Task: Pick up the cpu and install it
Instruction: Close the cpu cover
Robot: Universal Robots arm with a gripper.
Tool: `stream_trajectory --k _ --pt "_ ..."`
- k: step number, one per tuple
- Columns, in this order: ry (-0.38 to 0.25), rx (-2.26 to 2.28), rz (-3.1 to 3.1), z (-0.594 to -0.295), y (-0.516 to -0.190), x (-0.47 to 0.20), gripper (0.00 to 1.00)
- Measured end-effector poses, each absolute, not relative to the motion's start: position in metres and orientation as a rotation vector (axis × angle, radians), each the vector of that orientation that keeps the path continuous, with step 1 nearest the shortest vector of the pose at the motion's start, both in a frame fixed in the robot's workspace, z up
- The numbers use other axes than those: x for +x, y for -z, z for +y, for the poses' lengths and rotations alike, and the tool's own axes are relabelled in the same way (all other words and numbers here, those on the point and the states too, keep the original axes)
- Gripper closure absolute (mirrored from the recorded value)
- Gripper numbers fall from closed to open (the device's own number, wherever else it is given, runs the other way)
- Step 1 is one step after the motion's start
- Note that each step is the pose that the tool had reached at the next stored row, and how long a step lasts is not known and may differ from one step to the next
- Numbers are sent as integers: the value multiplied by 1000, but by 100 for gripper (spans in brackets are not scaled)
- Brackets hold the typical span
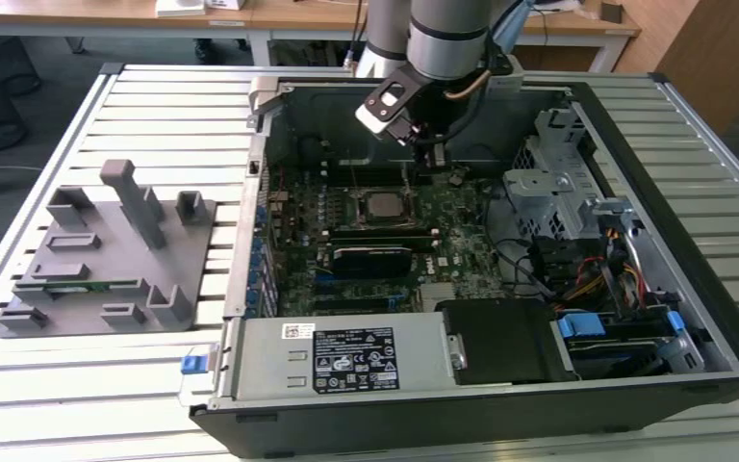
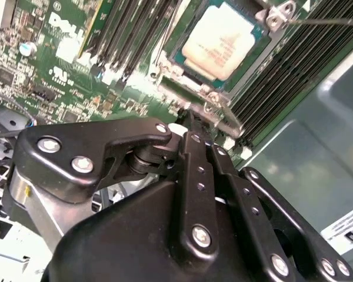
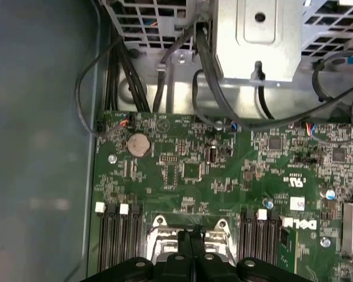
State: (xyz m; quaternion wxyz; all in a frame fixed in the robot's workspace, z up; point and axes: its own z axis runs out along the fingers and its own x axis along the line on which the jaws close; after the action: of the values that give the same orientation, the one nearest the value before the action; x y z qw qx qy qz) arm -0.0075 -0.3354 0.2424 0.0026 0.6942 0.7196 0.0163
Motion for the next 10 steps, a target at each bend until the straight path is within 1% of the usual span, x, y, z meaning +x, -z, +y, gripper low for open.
stream_trajectory --k 10 --pt "-51 2177 2257 -336 -240 -31 89"
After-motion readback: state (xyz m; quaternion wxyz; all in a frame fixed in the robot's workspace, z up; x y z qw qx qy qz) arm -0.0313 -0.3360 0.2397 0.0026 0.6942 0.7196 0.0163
